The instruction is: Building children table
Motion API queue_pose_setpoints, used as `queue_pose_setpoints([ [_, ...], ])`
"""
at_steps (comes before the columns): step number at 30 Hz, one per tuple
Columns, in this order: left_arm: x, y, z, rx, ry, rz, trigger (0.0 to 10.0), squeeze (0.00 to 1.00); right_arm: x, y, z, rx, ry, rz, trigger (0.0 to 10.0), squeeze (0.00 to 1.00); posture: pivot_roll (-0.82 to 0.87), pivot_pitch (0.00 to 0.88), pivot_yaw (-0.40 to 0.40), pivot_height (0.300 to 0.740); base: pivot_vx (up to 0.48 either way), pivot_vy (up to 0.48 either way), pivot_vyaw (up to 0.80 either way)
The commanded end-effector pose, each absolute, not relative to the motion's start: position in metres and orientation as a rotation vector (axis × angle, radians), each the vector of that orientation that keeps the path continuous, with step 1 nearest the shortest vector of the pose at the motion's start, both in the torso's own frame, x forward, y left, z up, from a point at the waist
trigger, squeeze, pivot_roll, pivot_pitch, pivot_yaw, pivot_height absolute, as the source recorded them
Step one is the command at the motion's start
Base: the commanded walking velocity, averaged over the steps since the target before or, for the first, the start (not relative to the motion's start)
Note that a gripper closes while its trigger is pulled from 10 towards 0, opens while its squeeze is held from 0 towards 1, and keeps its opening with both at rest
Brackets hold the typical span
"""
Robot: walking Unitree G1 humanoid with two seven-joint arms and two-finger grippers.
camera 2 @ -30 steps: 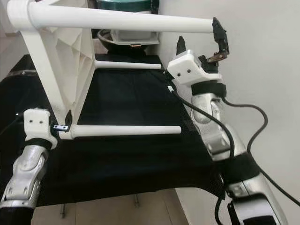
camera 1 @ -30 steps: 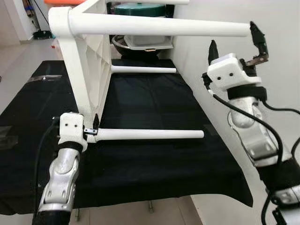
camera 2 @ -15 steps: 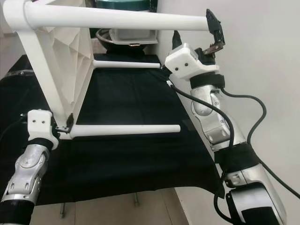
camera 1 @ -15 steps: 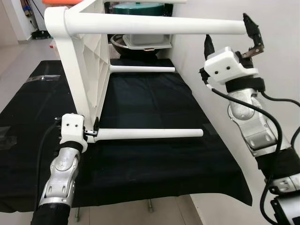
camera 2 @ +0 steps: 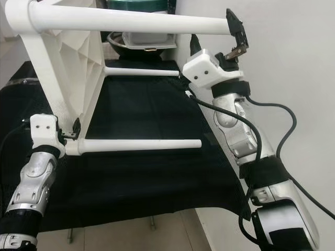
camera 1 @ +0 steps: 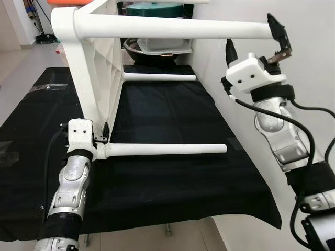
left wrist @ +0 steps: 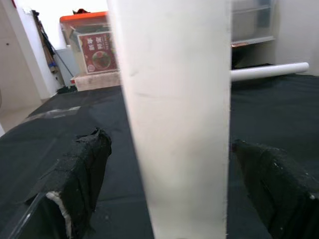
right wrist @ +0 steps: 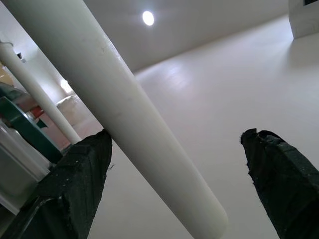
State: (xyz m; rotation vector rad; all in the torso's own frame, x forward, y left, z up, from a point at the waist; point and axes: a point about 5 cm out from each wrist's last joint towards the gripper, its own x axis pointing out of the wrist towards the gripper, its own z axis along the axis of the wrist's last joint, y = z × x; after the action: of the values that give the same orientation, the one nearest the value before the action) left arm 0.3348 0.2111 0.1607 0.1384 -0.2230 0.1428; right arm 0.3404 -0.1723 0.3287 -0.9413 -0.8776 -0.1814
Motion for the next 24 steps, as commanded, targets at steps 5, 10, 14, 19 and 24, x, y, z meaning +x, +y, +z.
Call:
queue_pose_setpoints([
  [5,0.339,0.206,0.153,0.132,-0.195,0.122,10.0,0.0,0.342,-0.178,0.345,-1.0,-0.918,-0.191,10.0,0.0,0.04,0.0,-0.033,0.74,0.0,0.0,0.0],
  [10,0.34,0.207,0.15,0.132,-0.185,0.122,10.0,0.0,0.347,-0.176,0.348,-1.037,-0.913,-0.166,10.0,0.0,0.03,0.0,-0.032,0.74,0.0,0.0,0.0],
  [14,0.342,0.209,0.15,0.134,-0.184,0.126,10.0,0.0,0.356,-0.168,0.348,-1.09,-0.887,-0.101,10.0,0.0,0.04,0.0,-0.039,0.74,0.0,0.0,0.0],
  [19,0.343,0.21,0.15,0.135,-0.186,0.129,10.0,0.0,0.363,-0.162,0.347,-1.123,-0.862,-0.046,10.0,0.0,0.04,0.0,-0.042,0.74,0.0,0.0,0.0],
  [24,0.344,0.211,0.15,0.14,-0.189,0.126,10.0,0.0,0.371,-0.15,0.344,-1.17,-0.832,0.042,3.1,0.0,0.04,0.0,-0.045,0.74,0.0,0.0,0.0],
])
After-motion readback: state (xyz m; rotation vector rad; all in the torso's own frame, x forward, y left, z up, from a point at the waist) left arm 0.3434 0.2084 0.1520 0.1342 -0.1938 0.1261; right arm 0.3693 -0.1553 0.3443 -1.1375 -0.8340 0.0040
